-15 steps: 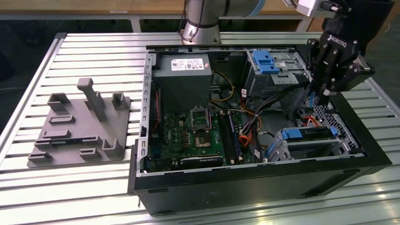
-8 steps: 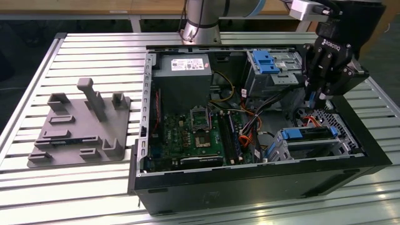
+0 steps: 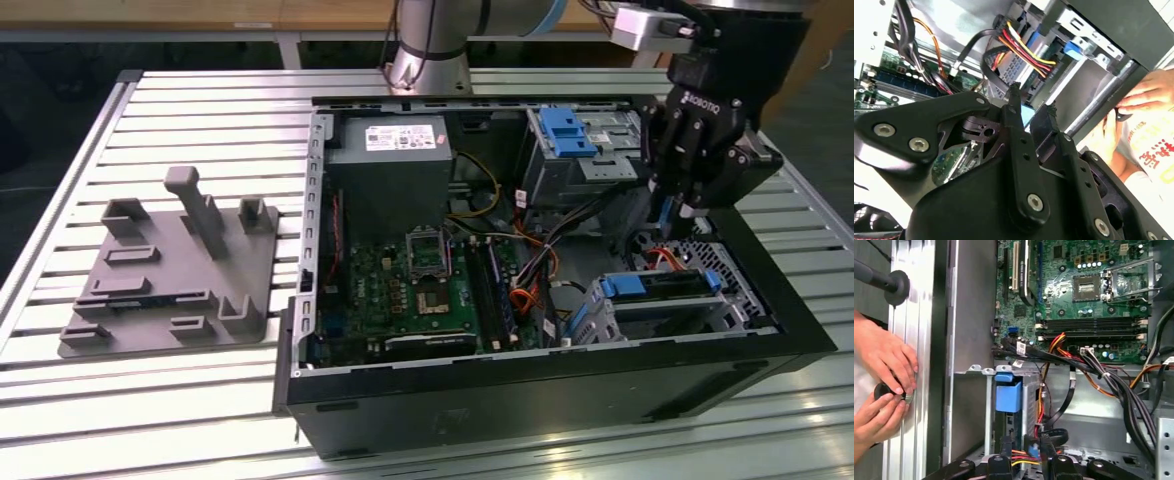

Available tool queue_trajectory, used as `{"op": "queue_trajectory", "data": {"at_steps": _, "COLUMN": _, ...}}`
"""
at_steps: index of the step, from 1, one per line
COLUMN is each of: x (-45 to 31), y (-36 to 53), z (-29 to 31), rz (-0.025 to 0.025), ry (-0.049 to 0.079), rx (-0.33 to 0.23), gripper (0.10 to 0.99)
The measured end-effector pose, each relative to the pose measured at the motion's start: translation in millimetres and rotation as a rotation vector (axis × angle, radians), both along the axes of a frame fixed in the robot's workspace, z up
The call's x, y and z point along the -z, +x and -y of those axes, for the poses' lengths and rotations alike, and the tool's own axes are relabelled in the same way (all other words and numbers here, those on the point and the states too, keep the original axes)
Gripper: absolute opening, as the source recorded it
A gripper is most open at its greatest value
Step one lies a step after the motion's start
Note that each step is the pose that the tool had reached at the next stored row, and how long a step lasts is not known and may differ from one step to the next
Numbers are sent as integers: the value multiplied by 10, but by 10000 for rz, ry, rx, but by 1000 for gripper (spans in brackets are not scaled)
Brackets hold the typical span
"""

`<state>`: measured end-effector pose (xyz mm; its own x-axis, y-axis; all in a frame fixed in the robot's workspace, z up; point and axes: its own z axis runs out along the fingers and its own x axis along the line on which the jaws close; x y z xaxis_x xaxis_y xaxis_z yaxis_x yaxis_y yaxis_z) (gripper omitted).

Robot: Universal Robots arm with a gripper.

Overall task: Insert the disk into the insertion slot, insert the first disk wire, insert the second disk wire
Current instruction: 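Insert the second disk wire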

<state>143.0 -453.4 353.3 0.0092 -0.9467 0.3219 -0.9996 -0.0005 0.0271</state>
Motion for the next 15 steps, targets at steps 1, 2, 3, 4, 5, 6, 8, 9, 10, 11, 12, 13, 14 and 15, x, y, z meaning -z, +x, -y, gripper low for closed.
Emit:
{"op": "queue_trajectory", "data": {"at_steps": 1, "x": 8, "y": -1, "z": -25, "rz": 0, "ry": -25, "rx": 0, "gripper": 357}}
{"op": "queue_trajectory", "data": {"at_steps": 2, "x": 16, "y": -2, "z": -47, "rz": 1, "ry": -63, "rx": 0, "gripper": 357}}
{"op": "queue_trajectory", "data": {"at_steps": 3, "x": 24, "y": -3, "z": -69, "rz": 0, "ry": -115, "rx": 1, "gripper": 357}}
{"op": "queue_trajectory", "data": {"at_steps": 4, "x": 30, "y": -3, "z": -87, "rz": 0, "ry": -192, "rx": 3, "gripper": 357}}
{"op": "queue_trajectory", "data": {"at_steps": 5, "x": 38, "y": -4, "z": -94, "rz": 0, "ry": -287, "rx": 3, "gripper": 357}}
{"op": "queue_trajectory", "data": {"at_steps": 6, "x": 44, "y": -3, "z": -95, "rz": 1, "ry": -383, "rx": 3, "gripper": 357}}
{"op": "queue_trajectory", "data": {"at_steps": 8, "x": 52, "y": -3, "z": -96, "rz": 1, "ry": -513, "rx": 2, "gripper": 357}}
{"op": "queue_trajectory", "data": {"at_steps": 9, "x": 59, "y": -3, "z": -96, "rz": 1, "ry": -546, "rx": 1, "gripper": 357}}
{"op": "queue_trajectory", "data": {"at_steps": 10, "x": 70, "y": -4, "z": -96, "rz": 0, "ry": -566, "rx": 0, "gripper": 357}}
{"op": "queue_trajectory", "data": {"at_steps": 11, "x": 81, "y": -5, "z": -96, "rz": 0, "ry": -582, "rx": 1, "gripper": 357}}
{"op": "queue_trajectory", "data": {"at_steps": 12, "x": 87, "y": -5, "z": -96, "rz": 0, "ry": -607, "rx": 0, "gripper": 357}}
{"op": "queue_trajectory", "data": {"at_steps": 13, "x": 89, "y": -6, "z": -96, "rz": 1, "ry": -644, "rx": 1, "gripper": 357}}
{"op": "queue_trajectory", "data": {"at_steps": 14, "x": 90, "y": -6, "z": -96, "rz": 1, "ry": -685, "rx": 2, "gripper": 357}}
{"op": "queue_trajectory", "data": {"at_steps": 15, "x": 90, "y": -6, "z": -96, "rz": 0, "ry": -737, "rx": 2, "gripper": 357}}
